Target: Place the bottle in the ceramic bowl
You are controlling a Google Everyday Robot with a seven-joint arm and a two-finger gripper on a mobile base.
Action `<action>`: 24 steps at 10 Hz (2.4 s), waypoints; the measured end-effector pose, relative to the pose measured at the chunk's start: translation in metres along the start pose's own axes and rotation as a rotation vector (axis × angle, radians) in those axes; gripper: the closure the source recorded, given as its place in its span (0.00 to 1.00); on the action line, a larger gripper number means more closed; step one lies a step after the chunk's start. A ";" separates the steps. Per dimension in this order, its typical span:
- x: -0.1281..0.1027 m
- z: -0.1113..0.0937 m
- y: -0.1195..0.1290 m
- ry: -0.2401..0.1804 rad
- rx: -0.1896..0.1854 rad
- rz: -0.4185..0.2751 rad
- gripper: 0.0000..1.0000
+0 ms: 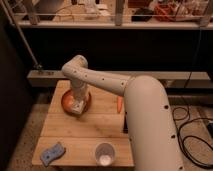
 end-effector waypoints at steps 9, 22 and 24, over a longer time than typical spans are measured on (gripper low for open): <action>0.001 0.000 0.000 0.000 0.001 -0.009 0.73; 0.002 0.001 0.000 0.000 0.004 -0.023 0.73; 0.002 0.001 0.000 0.000 0.004 -0.024 0.73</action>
